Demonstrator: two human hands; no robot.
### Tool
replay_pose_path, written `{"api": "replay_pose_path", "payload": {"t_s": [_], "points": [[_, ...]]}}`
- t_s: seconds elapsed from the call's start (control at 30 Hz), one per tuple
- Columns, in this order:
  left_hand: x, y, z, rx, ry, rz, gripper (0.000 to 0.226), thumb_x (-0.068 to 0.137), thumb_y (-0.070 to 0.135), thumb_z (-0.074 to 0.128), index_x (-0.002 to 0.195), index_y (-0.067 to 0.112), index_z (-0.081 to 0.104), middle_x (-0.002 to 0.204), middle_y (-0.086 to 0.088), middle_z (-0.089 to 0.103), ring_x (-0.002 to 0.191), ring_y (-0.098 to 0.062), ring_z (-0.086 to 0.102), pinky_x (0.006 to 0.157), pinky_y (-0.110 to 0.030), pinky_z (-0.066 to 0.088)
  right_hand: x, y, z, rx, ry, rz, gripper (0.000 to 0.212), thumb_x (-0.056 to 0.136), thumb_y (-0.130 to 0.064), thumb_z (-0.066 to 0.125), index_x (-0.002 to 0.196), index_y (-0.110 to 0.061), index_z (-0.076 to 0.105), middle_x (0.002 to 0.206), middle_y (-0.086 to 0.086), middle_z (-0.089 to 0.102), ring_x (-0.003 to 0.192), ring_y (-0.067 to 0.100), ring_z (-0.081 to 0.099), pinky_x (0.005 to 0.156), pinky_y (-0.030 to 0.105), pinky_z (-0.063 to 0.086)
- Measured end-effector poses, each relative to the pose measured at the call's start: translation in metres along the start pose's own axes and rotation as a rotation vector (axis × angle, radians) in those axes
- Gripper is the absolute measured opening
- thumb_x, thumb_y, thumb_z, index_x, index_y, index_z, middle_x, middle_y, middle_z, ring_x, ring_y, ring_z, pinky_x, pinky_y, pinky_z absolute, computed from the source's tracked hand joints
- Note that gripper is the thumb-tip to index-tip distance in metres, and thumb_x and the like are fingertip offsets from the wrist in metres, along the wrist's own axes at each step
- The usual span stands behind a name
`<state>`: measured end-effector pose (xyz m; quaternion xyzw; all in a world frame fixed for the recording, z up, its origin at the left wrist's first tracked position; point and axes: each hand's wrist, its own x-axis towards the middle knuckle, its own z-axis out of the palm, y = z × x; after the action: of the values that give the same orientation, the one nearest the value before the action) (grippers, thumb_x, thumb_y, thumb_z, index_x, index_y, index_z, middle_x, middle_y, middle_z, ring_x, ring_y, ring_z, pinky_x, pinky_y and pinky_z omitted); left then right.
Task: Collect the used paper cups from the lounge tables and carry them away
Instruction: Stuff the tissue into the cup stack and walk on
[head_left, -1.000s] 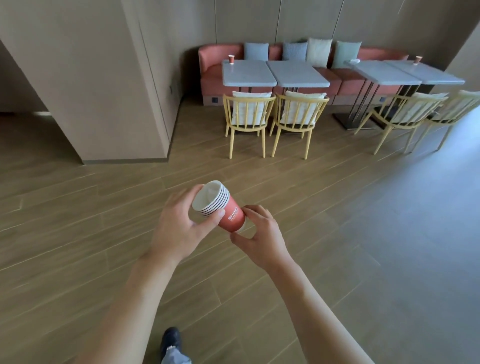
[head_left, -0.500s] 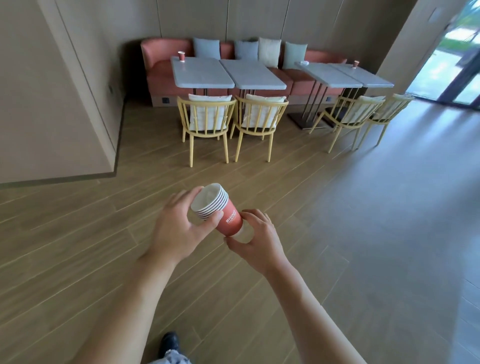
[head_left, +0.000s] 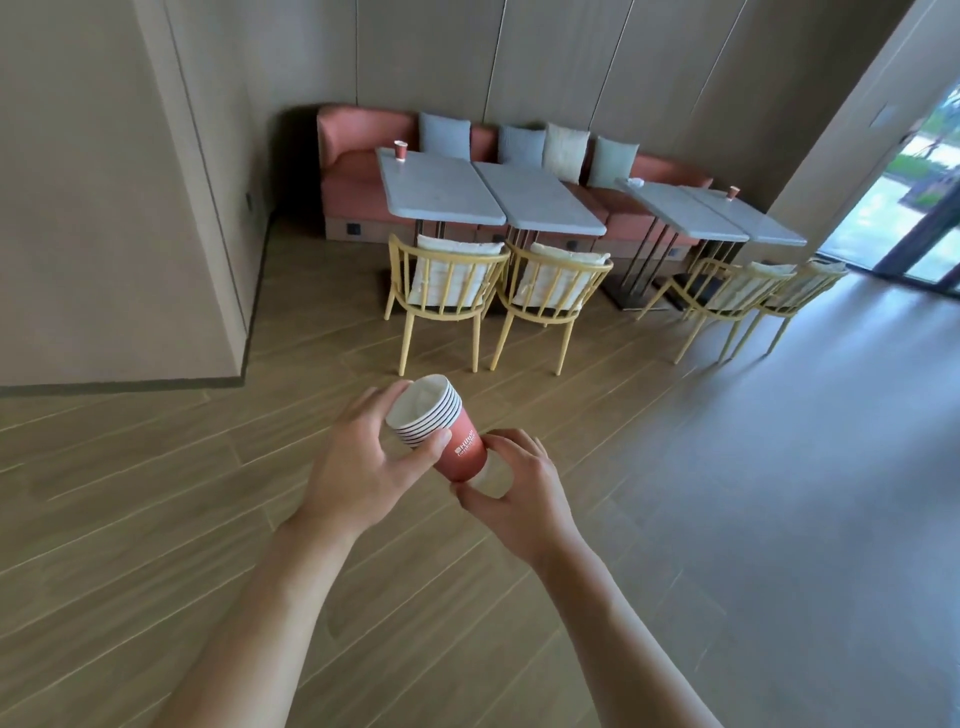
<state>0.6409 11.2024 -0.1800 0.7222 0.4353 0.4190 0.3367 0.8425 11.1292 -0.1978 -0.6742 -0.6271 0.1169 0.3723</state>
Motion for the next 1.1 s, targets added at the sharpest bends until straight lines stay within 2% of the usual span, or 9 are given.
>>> {"api": "replay_pose_path", "payload": {"t_s": [0.33,0.5,0.53,0.63,0.7,0.87,0.97,1.1], "points": [[0.073,-0.042,-0.004,-0.044,0.039,-0.032,0.064,0.085,0.061,0.075,0.139,0.030,0.060,0.129,0.014,0.064,0.122,-0.002,0.058,0.102,-0.030,0.052,0.091,0.014,0.035,-0.011,-0.064,-0.037,0.051,0.075,-0.037,0.091,0.121,-0.022,0.074,0.117,-0.016,0.064,0.112,0.010,0.058,0.102,0.044,0.050],[0.125,-0.058,0.011,-0.015,0.063,-0.050,0.066,0.084,0.067,0.072,0.139,0.036,0.058,0.129,0.019,0.064,0.122,0.008,0.056,0.094,-0.005,0.040,0.148,0.041,0.046,0.034,-0.071,-0.066,0.049,0.074,-0.036,0.091,0.119,-0.024,0.075,0.114,-0.018,0.064,0.109,0.010,0.058,0.099,0.042,0.050],[0.138,-0.060,0.016,-0.005,0.065,-0.052,0.067,0.083,0.067,0.073,0.140,0.034,0.058,0.131,0.019,0.064,0.123,0.007,0.056,0.097,-0.006,0.041,0.161,0.048,0.047,0.042,-0.069,-0.069,0.049,0.074,-0.035,0.091,0.119,-0.023,0.076,0.114,-0.017,0.064,0.109,0.010,0.058,0.099,0.042,0.050],[0.185,-0.063,0.034,0.029,0.087,-0.043,0.070,0.083,0.063,0.074,0.142,0.029,0.059,0.134,0.014,0.065,0.127,-0.005,0.058,0.106,-0.029,0.050,0.209,0.071,0.045,0.075,-0.063,-0.081,0.049,0.074,-0.037,0.090,0.119,-0.024,0.075,0.115,-0.017,0.065,0.108,0.010,0.058,0.099,0.041,0.050],[0.217,-0.063,0.047,0.051,0.097,-0.028,0.067,0.084,0.061,0.075,0.141,0.030,0.059,0.132,0.014,0.065,0.126,-0.008,0.059,0.106,-0.037,0.052,0.241,0.086,0.040,0.097,-0.059,-0.089,0.048,0.074,-0.037,0.089,0.118,-0.026,0.075,0.114,-0.017,0.064,0.108,0.010,0.058,0.098,0.042,0.051],[0.291,-0.064,0.083,0.117,0.105,-0.018,0.061,0.086,0.063,0.074,0.135,0.031,0.062,0.122,0.014,0.066,0.119,-0.009,0.061,0.100,-0.043,0.054,0.311,0.129,0.027,0.109,-0.057,-0.096,0.047,0.074,-0.037,0.088,0.119,-0.027,0.075,0.111,-0.015,0.065,0.106,0.013,0.058,0.095,0.042,0.052],[0.325,-0.070,0.103,0.135,0.103,-0.021,0.062,0.086,0.064,0.074,0.138,0.033,0.059,0.124,0.017,0.065,0.122,-0.007,0.059,0.101,-0.042,0.054,0.346,0.153,0.023,0.117,-0.071,-0.108,0.048,0.076,-0.037,0.089,0.120,-0.026,0.075,0.112,-0.014,0.065,0.107,0.012,0.058,0.096,0.042,0.052],[0.362,-0.076,0.122,0.161,0.083,-0.015,0.063,0.086,0.061,0.075,0.139,0.030,0.059,0.126,0.012,0.065,0.123,-0.011,0.060,0.100,-0.044,0.056,0.384,0.178,0.024,0.115,-0.079,-0.102,0.050,0.075,-0.033,0.090,0.122,-0.022,0.075,0.116,-0.009,0.067,0.109,0.014,0.057,0.098,0.043,0.051]]}}
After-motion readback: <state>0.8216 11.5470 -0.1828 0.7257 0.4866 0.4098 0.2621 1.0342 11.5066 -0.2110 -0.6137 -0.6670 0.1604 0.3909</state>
